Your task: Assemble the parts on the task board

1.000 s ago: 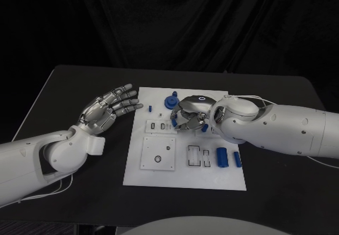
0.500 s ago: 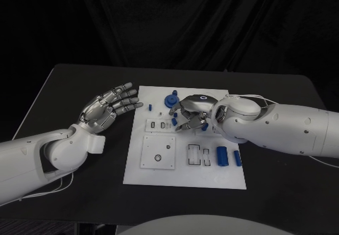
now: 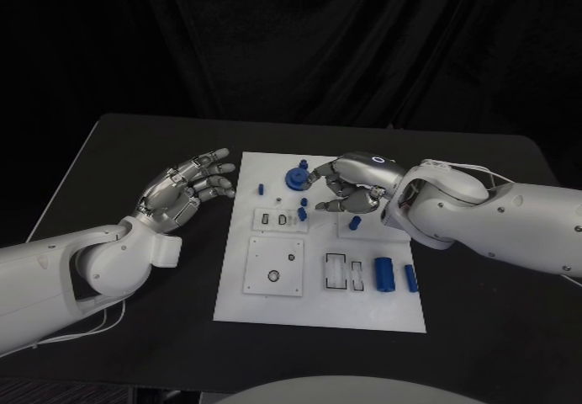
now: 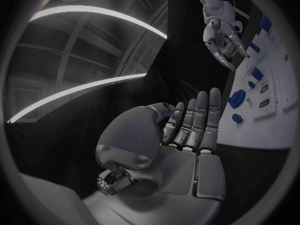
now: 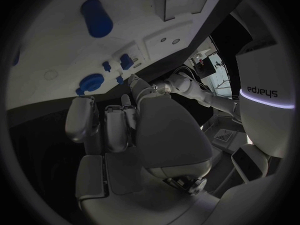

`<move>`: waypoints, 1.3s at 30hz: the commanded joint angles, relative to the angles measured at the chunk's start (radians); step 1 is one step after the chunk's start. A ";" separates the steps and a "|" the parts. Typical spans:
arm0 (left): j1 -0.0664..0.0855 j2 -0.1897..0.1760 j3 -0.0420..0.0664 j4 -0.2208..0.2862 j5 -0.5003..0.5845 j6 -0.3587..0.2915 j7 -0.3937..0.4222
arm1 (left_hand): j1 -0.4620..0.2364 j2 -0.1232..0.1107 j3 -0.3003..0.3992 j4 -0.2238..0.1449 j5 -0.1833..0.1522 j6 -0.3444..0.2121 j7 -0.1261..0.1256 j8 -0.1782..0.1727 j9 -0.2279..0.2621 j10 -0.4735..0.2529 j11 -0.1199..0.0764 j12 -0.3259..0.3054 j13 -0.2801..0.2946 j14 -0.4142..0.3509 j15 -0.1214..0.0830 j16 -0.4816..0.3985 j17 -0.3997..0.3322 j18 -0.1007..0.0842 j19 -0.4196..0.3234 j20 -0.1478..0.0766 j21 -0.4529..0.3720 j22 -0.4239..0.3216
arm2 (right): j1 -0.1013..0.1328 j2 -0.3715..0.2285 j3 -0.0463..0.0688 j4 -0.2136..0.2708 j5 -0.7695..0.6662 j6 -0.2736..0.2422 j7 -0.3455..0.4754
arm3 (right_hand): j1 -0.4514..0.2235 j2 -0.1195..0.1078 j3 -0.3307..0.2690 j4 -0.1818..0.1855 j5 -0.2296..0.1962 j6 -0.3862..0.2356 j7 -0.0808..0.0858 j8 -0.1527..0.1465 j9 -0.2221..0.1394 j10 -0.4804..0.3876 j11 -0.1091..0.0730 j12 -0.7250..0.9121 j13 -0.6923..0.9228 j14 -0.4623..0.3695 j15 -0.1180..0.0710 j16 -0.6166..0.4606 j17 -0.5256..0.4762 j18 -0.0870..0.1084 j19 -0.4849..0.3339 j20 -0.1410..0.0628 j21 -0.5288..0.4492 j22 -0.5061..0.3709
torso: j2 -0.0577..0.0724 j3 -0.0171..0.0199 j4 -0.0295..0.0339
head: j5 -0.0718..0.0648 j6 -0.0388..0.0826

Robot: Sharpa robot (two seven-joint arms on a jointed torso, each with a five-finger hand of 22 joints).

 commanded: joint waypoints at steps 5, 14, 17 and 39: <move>0.073 0.027 0.001 -0.049 -0.049 -0.038 -0.113 | -0.025 -0.017 0.023 -0.005 -0.008 0.096 0.033 0.059 0.012 0.118 -0.064 0.196 0.142 0.060 -0.049 0.101 0.052 0.046 -0.025 0.001 0.156 0.095 | 0.032 -0.078 0.000 -0.002 0.284 -0.019 0.292 | 0.017 0.014 0.018 0.036 -0.041 0.072 0.006 0.025 -0.011 -0.051 0.013 -0.029 -0.060 -0.008 0.004 -0.023 0.022 -0.009 0.010 0.013 0.015 0.086 | -0.003 0.0005 -0.0051 | 0.013 0.045; 0.198 0.113 0.000 -0.161 -0.244 -0.013 -0.438 | -0.084 -0.048 -0.001 0.038 -0.076 0.153 0.018 0.180 0.034 0.541 -0.136 0.687 0.859 0.473 -0.119 0.408 0.503 0.068 0.126 -0.035 0.349 0.208 | 0.016 -0.141 -0.001 -0.049 0.335 -0.006 0.326 | 0.020 0.014 0.016 0.073 -0.067 0.097 0.002 0.033 -0.021 -0.069 0.008 -0.047 -0.097 -0.012 0.000 -0.031 0.013 -0.009 0.010 0.010 0.017 0.093 | -0.039 0.0184 -0.0188 | 0.045 0.069; 0.234 0.148 0.000 -0.197 -0.318 0.025 -0.565 | -0.150 -0.065 -0.097 0.192 -0.189 0.157 0.009 0.200 0.042 0.776 -0.144 0.783 1.111 0.674 -0.127 0.475 0.753 0.024 0.406 -0.044 0.445 0.432 | 0.004 -0.157 -0.001 -0.057 0.348 -0.010 0.320 | 0.020 0.023 0.020 0.091 -0.032 0.102 0.005 0.033 -0.026 -0.063 0.010 -0.049 -0.098 -0.010 0.001 -0.029 0.014 -0.010 0.011 0.010 0.019 0.096 | -0.062 0.0277 -0.0238 | 0.052 0.057; 0.328 0.351 0.001 -0.250 -1.101 0.097 -1.021 | -0.095 -0.043 -0.353 0.199 -0.352 0.242 -0.107 0.503 0.429 1.107 -0.260 0.864 1.435 1.064 -0.246 0.503 1.270 -0.095 1.037 -0.163 0.589 0.965 | -0.069 -0.171 -0.001 -0.117 0.370 -0.067 0.264 | 0.044 0.016 0.034 0.121 0.036 0.102 0.016 0.028 -0.044 -0.079 0.023 -0.062 -0.123 -0.013 0.009 -0.039 0.003 -0.005 0.001 0.016 -0.005 0.090 | -0.155 0.0775 -0.0596 | 0.092 0.027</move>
